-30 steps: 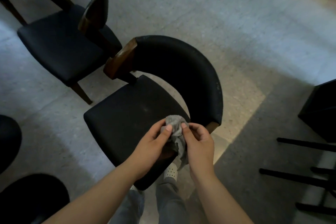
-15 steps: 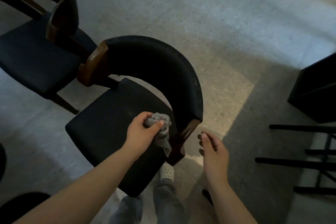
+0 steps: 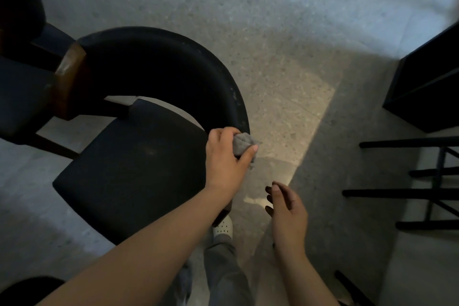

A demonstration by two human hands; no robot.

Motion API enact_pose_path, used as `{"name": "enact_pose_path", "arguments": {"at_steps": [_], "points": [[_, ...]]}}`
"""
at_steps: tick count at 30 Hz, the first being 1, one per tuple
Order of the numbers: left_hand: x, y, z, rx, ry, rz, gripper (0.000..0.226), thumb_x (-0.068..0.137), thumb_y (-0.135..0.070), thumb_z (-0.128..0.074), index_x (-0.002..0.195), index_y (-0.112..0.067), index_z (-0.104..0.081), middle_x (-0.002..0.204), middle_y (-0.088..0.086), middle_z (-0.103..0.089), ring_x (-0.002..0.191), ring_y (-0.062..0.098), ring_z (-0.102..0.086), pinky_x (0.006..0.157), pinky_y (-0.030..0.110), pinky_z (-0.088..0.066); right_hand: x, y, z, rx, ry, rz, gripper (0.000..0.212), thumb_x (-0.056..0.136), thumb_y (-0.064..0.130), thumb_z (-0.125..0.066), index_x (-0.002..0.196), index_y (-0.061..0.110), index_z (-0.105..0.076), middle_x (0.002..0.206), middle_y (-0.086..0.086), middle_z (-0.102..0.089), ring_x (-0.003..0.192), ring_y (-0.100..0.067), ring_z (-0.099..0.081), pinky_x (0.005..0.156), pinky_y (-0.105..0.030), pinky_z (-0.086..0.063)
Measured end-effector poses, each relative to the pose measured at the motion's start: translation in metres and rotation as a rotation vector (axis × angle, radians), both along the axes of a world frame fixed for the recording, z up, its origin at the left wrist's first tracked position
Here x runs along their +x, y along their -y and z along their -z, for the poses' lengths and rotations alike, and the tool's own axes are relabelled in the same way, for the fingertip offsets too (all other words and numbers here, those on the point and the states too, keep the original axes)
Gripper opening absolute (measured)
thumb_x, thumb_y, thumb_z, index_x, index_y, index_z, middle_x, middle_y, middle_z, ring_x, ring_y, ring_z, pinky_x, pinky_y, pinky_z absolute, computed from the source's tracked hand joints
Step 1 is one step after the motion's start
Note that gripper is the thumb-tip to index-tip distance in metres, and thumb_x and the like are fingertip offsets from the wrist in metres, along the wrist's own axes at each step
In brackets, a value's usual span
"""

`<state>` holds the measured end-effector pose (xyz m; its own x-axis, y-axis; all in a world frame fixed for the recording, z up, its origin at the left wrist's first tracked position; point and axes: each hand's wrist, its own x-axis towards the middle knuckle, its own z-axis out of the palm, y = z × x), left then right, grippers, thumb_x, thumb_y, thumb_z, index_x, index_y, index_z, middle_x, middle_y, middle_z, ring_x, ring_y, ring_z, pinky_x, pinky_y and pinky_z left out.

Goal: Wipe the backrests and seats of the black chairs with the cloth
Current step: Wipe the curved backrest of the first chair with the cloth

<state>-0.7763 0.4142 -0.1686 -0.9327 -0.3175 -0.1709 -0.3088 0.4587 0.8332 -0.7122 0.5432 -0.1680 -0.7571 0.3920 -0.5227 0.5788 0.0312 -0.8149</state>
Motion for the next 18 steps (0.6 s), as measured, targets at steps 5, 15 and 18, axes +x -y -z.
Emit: {"name": "enact_pose_path", "arguments": {"at_steps": [5,15,18], "points": [[-0.006,-0.01,0.013,-0.072,-0.028,-0.097,0.041,0.084,-0.046,-0.066,0.11,-0.021,-0.048,0.11,-0.006,-0.035,0.103,0.012,-0.044,0.084,0.025,-0.042,-0.005,-0.005,0.011,0.003,0.003,0.002,0.017,0.098,0.021,-0.056,0.11,0.02,-0.067,0.106,0.002,-0.07,0.1,-0.011,-0.064,0.083,-0.031,-0.055],[-0.003,-0.003,0.021,0.082,0.006,-0.268,0.022,0.093,-0.037,-0.06,0.102,-0.02,-0.048,0.107,-0.002,-0.043,0.084,0.0,-0.047,0.07,0.0,-0.037,-0.028,0.018,0.016,0.003,-0.065,-0.044,0.02,0.098,0.026,-0.055,0.116,0.023,-0.064,0.109,0.007,-0.069,0.103,-0.007,-0.064,0.093,-0.04,-0.054],[-0.003,0.021,0.028,0.102,0.089,-0.4,0.022,0.094,-0.032,-0.06,0.105,-0.016,-0.05,0.112,0.002,-0.045,0.082,-0.001,-0.046,0.072,0.007,-0.041,-0.03,0.028,0.014,-0.004,-0.099,-0.04,0.022,0.098,0.027,-0.055,0.119,0.023,-0.062,0.111,0.012,-0.066,0.103,-0.002,-0.062,0.095,-0.04,-0.053]]}}
